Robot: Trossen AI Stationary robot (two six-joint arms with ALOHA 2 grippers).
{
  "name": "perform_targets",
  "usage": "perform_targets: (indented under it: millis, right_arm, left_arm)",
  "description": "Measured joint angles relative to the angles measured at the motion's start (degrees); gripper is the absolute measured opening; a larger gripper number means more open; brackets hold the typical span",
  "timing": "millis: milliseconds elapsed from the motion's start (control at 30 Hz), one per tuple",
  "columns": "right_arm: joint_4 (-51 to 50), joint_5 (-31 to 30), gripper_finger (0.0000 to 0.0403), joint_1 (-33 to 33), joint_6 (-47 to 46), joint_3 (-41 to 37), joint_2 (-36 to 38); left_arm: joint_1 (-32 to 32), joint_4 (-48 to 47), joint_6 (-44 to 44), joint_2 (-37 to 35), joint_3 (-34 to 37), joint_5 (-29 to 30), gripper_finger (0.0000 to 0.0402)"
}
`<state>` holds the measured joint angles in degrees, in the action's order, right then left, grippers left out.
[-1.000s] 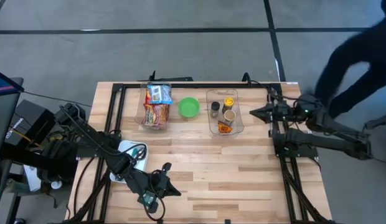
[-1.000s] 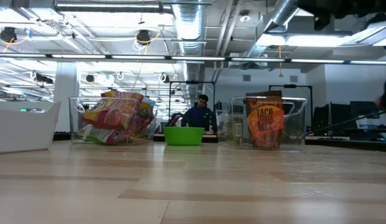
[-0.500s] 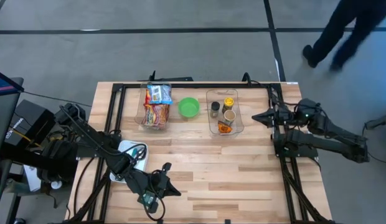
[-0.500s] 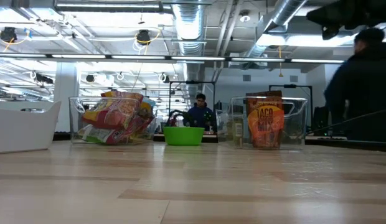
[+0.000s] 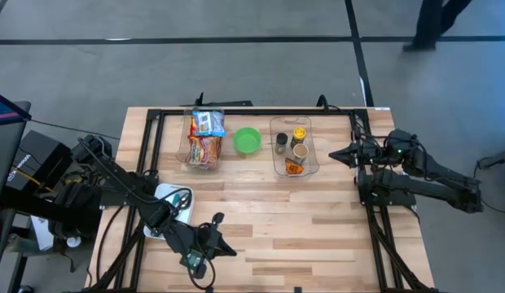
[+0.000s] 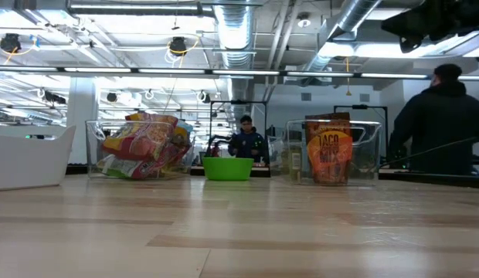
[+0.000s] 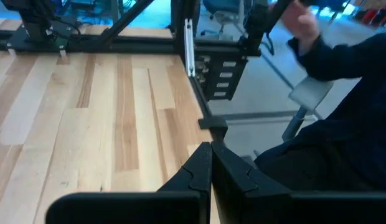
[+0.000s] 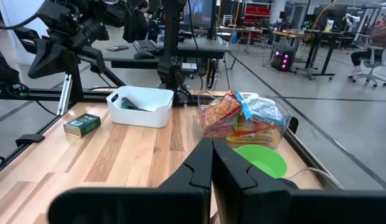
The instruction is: Pick & Place Food Item
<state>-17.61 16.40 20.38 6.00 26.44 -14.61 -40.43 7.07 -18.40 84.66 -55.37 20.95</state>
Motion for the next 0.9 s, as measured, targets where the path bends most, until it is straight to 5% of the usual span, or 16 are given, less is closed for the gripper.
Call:
perform_targets:
  millis: [433, 900]
  right_arm:
    - [0.0, 0.0, 0.0, 0.0, 0.0, 0.0, 0.0]
    - [0.0, 0.0, 0.0, 0.0, 0.0, 0.0, 0.0]
  left_arm:
    - [-0.4, -20.1, 0.0, 0.0, 0.0, -0.1, 0.0]
    - [-0.4, -28.7, 0.0, 0.0, 0.0, -0.1, 0.0]
